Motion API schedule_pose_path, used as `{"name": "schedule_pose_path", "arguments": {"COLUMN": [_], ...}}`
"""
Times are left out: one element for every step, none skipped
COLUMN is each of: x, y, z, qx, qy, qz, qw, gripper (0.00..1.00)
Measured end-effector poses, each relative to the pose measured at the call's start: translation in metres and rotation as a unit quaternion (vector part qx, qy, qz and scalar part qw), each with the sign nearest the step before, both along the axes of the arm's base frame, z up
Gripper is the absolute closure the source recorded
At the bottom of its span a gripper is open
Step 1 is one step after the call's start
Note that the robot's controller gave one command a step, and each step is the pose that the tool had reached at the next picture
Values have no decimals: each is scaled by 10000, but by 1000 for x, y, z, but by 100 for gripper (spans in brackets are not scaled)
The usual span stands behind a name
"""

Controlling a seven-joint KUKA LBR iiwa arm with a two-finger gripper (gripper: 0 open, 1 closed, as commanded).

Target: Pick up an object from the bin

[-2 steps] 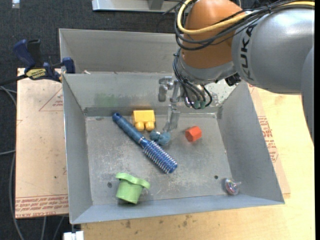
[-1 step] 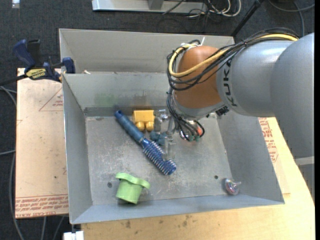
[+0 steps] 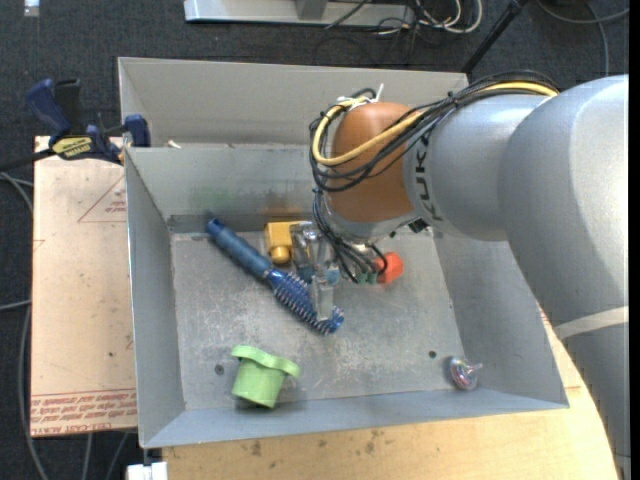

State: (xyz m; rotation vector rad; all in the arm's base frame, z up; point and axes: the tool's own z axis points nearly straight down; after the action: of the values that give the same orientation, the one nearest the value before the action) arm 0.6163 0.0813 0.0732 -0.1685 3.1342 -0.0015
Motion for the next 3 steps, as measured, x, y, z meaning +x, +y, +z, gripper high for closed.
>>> {"name": "schedule_pose_path", "arguments": {"x": [4, -21, -65], "y": [-1, -11, 65], "z": [5, 193, 149], "qx": [10, 11, 19], "qy": [-79, -47, 25], "qz": [-18, 88, 1426], "qw": [10000, 9999, 9898], "gripper": [100, 100, 100]}}
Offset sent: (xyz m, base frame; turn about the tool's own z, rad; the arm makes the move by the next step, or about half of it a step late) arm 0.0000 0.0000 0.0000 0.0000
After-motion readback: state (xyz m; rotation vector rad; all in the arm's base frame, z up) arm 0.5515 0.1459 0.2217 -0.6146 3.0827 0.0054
